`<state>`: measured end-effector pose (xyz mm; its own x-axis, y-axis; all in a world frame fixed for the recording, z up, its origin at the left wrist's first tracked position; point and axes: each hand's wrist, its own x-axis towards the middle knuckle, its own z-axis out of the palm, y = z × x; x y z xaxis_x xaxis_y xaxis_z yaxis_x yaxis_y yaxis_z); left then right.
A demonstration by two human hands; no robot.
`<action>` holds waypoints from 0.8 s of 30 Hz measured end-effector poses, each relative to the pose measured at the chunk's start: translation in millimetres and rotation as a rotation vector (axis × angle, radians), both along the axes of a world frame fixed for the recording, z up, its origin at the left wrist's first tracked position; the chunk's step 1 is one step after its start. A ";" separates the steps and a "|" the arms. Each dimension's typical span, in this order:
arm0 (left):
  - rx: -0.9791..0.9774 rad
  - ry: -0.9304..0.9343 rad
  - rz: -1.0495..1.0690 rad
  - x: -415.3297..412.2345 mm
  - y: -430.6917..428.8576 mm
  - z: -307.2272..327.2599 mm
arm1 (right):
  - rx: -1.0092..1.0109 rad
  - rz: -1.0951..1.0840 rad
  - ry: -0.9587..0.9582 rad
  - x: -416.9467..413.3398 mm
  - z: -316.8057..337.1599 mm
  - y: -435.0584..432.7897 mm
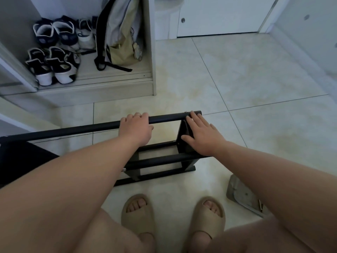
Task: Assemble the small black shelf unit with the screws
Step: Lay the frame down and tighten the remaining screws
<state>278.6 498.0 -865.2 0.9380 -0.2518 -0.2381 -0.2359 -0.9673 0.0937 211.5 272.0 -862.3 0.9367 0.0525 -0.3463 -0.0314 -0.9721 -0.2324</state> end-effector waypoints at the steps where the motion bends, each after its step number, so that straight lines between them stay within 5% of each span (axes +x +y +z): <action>1: 0.012 0.013 0.001 -2.1 0.5 2.6 | -0.007 0.001 0.022 -4.4 1.5 -4.0; 11: -0.007 0.054 -0.155 -51.2 -39.4 41.6 | -0.040 -0.085 0.161 -88.5 27.5 -68.0; 24: 0.000 0.000 -0.895 -113.4 -191.1 5.3 | -0.081 -0.345 0.532 -154.8 -14.3 -172.8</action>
<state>165.2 306.8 -859.9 0.3900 -0.8895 -0.2381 -0.9023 -0.4207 0.0938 56.8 99.2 -876.5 0.5936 -0.2677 -0.7590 -0.4368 -0.8992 -0.0244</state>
